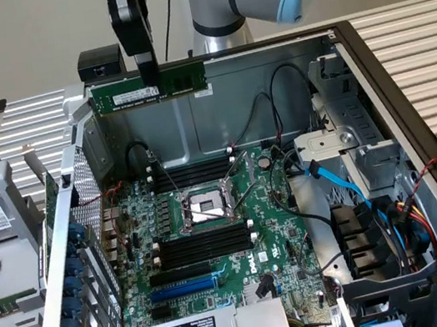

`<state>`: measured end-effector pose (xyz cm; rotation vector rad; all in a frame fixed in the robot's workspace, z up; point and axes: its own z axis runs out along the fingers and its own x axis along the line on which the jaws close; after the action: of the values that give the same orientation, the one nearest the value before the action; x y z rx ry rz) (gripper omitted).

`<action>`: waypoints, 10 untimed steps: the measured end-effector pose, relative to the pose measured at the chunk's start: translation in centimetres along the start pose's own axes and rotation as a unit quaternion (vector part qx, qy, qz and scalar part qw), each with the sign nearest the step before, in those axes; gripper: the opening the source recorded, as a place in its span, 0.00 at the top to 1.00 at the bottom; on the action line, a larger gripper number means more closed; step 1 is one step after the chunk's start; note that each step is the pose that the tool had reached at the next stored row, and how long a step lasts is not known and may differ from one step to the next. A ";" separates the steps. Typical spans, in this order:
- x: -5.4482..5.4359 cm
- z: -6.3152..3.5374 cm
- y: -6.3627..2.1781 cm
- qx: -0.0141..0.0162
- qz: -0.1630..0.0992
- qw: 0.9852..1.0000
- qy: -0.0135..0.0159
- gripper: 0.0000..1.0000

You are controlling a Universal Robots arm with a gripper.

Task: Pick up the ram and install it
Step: 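Pick up the ram and move it above insertion slot, then insert the ram into the slot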

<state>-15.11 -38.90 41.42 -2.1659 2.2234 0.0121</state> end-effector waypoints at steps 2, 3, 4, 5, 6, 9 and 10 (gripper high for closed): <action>-0.3 0.11 -0.25 0.000 0.000 1.000 0.000 0.88; -0.4 0.13 -0.35 0.000 0.000 1.000 0.000 0.88; -0.5 0.13 -0.38 0.000 0.000 1.000 0.001 0.88; -0.5 0.13 -0.38 0.000 0.000 1.000 0.001 0.88; -0.5 0.13 -0.38 0.000 0.000 1.000 0.001 0.88; -0.5 0.14 -0.38 0.000 0.000 1.000 0.001 0.88; -0.5 0.14 -0.38 0.000 0.000 1.000 0.001 0.88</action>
<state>-14.71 -38.44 41.31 -2.1672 2.2250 0.0112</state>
